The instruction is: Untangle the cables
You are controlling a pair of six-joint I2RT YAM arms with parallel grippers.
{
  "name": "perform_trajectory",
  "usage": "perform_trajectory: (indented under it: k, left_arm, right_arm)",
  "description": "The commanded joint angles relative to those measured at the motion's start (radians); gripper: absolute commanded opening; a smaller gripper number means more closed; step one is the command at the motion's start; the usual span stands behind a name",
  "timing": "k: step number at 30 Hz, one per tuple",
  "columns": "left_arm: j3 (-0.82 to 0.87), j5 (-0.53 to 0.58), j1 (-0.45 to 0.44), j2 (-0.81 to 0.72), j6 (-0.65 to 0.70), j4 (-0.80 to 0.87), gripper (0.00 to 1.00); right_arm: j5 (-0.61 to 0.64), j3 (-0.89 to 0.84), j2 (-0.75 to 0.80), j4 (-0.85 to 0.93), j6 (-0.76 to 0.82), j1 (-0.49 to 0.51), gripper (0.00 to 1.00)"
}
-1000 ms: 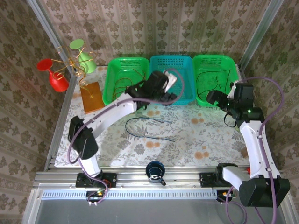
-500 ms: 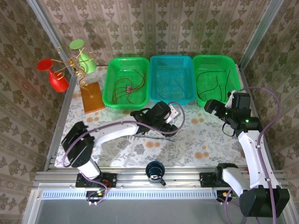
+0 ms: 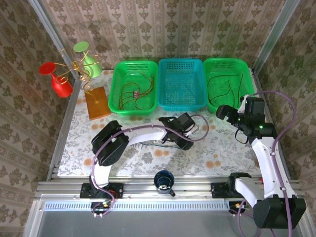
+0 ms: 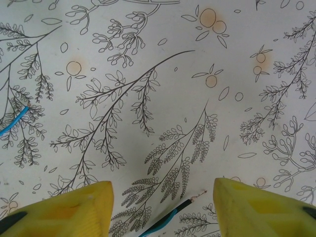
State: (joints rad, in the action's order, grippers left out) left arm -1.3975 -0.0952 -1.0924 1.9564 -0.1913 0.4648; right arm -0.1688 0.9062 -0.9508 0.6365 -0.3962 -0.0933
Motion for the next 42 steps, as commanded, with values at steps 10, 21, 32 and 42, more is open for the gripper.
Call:
perform_trajectory:
  k: [10, 21, 32, 42]
  left_arm:
    - [-0.032, -0.005, -0.008, 0.044, 0.006, 0.106, 0.45]
    - [-0.045, -0.005, -0.008, 0.075, 0.007, 0.111, 0.42]
    - [-0.047, 0.022, -0.008, 0.092, 0.007, 0.133, 0.26]
    - [-0.050, 0.058, -0.009, 0.077, 0.006, 0.135, 0.00]
  right_arm:
    - [0.010, 0.014, 0.002, -0.003, 0.007, 0.003, 1.00]
    - [0.011, 0.013, 0.001, 0.000, 0.010, 0.003, 1.00]
    - [0.011, 0.016, 0.000, -0.004, 0.013, 0.003, 1.00]
    - [0.004, 0.014, 0.005, -0.005, 0.007, 0.003, 1.00]
